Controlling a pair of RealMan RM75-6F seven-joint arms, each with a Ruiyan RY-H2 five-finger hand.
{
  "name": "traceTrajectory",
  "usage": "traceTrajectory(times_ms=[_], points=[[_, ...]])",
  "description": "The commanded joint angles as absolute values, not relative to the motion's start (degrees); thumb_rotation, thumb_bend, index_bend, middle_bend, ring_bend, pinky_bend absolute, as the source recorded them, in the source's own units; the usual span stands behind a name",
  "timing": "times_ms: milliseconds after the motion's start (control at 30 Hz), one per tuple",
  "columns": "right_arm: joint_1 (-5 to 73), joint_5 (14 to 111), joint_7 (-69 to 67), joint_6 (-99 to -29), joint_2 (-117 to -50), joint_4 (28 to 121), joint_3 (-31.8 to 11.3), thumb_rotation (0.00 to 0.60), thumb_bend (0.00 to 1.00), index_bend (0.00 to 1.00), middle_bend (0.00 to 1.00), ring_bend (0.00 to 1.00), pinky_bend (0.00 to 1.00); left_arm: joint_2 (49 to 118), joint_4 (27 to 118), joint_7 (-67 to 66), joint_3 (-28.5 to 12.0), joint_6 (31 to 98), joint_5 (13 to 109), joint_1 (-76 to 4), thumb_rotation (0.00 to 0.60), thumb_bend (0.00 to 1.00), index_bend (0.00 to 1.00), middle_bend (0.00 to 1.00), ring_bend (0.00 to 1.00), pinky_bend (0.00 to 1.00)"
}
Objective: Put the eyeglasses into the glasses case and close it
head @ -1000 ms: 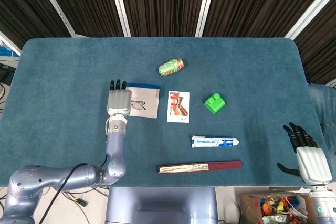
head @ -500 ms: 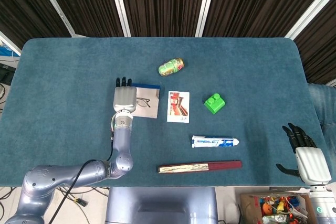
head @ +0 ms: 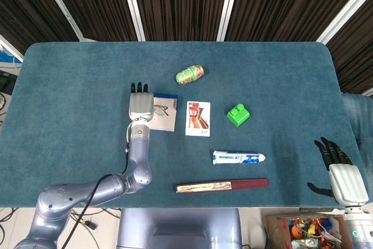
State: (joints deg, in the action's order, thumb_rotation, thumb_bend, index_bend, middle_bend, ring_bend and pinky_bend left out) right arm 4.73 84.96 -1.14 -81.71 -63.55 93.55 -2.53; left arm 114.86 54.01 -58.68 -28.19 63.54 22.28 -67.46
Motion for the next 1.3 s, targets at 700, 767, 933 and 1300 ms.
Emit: traceTrajectory(times_ms=[700,767,933,1300], points=[[4.9,84.6,-1.9,-81.0,-63.2,93.8,-2.5,0.6,0.05,0.05,0.0,0.04,0.18,121.7,39.7,-57.9,-30.2,58.0,23.7,-71.3,0.6,0.43,0.55,0.13,0.0,0.0],[4.9,84.6,-1.9,-80.9,-63.2,93.8,-2.5,0.6,0.05,0.05,0.0,0.04,0.18,122.1,38.8,-57.8,-30.4,57.6,23.8,-71.5,0.6,0.43,0.55,0.13,0.0,0.0],[4.9,84.5,-1.8,-80.9,-63.1,93.8,-2.5,0.6,0.05,0.05,0.0,0.04,0.18,123.3,36.7,-57.1,-31.2,57.2,24.3,-72.1,0.6,0.43,0.55,0.13,0.0,0.0],[5.0,84.0,-1.7,-80.4,-63.0,94.0,-2.4,0.6,0.05,0.05,0.0,0.04,0.18,125.8,32.1,-56.8,-33.2,55.7,24.9,-73.8,0.6,0.43,0.55,0.13,0.0,0.0]])
